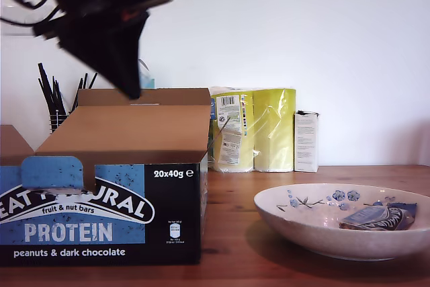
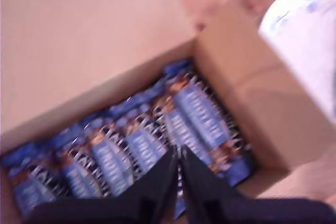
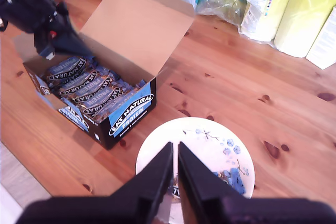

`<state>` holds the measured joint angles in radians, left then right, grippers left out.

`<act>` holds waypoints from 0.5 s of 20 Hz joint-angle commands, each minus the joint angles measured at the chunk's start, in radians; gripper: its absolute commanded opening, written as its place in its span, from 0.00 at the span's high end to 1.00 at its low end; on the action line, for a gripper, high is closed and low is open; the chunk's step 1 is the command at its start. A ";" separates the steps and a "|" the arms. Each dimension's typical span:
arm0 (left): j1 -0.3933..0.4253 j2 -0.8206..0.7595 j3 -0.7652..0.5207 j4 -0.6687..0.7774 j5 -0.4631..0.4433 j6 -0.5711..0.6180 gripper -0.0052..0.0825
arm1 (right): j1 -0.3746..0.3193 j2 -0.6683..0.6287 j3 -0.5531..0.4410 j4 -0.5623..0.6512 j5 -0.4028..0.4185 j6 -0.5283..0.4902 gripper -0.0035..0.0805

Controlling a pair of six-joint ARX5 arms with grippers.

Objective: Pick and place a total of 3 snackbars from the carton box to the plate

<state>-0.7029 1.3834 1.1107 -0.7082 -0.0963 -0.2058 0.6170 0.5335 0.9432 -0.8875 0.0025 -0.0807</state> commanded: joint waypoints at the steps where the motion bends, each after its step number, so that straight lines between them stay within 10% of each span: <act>1: 0.012 -0.012 -0.006 -0.008 0.001 -0.006 0.96 | 0.005 0.011 0.003 0.016 -0.003 -0.006 0.97; 6: 0.029 -0.011 -0.005 -0.047 -0.010 -0.035 0.96 | 0.005 0.055 0.003 0.023 -0.003 -0.006 0.97; 10: 0.059 -0.008 -0.005 -0.127 -0.222 -0.163 0.96 | 0.005 0.086 0.003 0.024 -0.003 -0.008 0.97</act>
<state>-0.6594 1.3823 1.1107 -0.8257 -0.2840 -0.3397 0.6170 0.6182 0.9432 -0.8726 0.0025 -0.0811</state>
